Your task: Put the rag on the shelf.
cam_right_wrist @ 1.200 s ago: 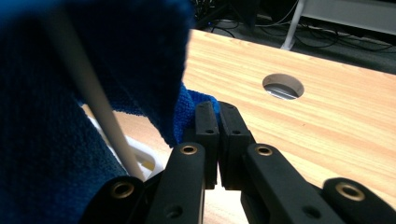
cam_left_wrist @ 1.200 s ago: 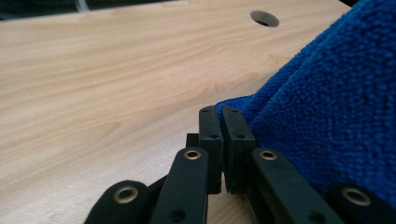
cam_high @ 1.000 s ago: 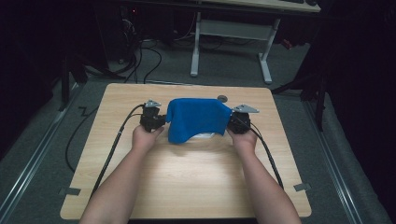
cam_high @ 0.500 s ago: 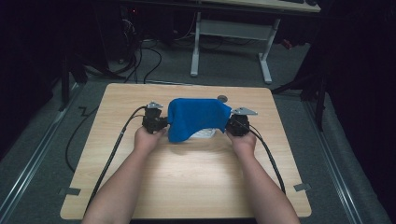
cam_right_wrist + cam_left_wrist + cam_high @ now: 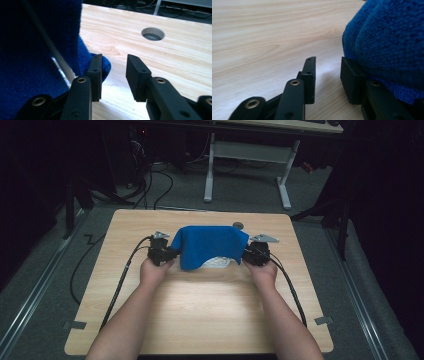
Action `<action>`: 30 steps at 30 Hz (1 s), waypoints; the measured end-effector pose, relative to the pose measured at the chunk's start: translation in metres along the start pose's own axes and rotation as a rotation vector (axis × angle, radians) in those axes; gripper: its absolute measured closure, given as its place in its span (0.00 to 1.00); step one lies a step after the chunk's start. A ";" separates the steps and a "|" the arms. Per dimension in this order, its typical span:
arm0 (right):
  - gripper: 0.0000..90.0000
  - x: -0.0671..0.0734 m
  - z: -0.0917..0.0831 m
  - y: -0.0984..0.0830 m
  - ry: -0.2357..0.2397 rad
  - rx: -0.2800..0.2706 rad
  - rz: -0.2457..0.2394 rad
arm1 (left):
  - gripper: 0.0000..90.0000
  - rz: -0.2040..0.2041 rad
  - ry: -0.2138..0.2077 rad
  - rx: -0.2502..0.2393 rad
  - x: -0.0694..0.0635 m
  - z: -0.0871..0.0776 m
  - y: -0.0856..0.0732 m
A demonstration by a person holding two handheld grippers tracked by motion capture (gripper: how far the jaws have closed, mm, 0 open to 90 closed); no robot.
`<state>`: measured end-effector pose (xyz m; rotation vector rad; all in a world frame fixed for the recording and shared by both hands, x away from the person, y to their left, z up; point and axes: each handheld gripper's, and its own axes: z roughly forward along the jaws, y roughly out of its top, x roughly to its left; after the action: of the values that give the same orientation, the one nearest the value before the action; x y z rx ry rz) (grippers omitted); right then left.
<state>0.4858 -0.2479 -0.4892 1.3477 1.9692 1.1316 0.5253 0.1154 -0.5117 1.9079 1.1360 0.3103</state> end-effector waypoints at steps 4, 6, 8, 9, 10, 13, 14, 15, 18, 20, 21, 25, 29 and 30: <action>0.68 -0.003 -0.006 0.004 -0.014 -0.008 -0.007 | 0.70 -0.002 0.020 -0.016 0.004 -0.010 0.002; 0.67 -0.004 -0.009 0.007 -0.021 -0.016 -0.009 | 0.69 0.003 0.027 -0.021 0.005 -0.014 0.003; 0.67 -0.006 -0.013 0.009 -0.025 -0.023 -0.004 | 0.69 0.014 0.034 -0.027 0.006 -0.019 0.005; 0.67 -0.006 -0.013 0.009 -0.025 -0.023 -0.004 | 0.68 0.014 0.034 -0.027 0.006 -0.019 0.005; 0.66 -0.007 -0.015 0.011 -0.028 -0.032 -0.009 | 0.68 0.016 0.036 -0.030 0.007 -0.021 0.005; 0.64 -0.009 -0.020 0.013 -0.038 -0.038 -0.005 | 0.67 0.022 0.048 -0.042 0.009 -0.029 0.007; 0.64 -0.010 -0.022 0.014 -0.038 -0.039 -0.011 | 0.67 0.022 0.048 -0.042 0.009 -0.029 0.007; 0.64 -0.011 -0.024 0.015 -0.043 -0.045 -0.012 | 0.67 0.025 0.055 -0.045 0.010 -0.034 0.007; 0.63 -0.012 -0.028 0.017 -0.048 -0.050 -0.013 | 0.66 0.032 0.062 -0.050 0.011 -0.038 0.007; 0.63 -0.014 -0.035 0.019 -0.053 -0.059 -0.017 | 0.66 0.031 0.064 -0.066 0.012 -0.045 0.007; 0.63 -0.014 -0.037 0.020 -0.054 -0.061 -0.020 | 0.66 0.032 0.067 -0.069 0.012 -0.047 0.007; 0.63 -0.015 -0.046 0.023 -0.066 -0.070 -0.027 | 0.65 0.042 0.070 -0.075 0.011 -0.056 0.005; 0.62 -0.015 -0.055 0.023 -0.071 -0.075 -0.041 | 0.64 0.040 0.069 -0.090 0.009 -0.065 0.002; 0.62 -0.015 -0.055 0.023 -0.071 -0.075 -0.041 | 0.64 0.040 0.069 -0.090 0.009 -0.065 0.002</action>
<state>0.4613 -0.2770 -0.4409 1.2857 1.8766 1.1127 0.4934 0.1586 -0.4736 1.8549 1.1115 0.4446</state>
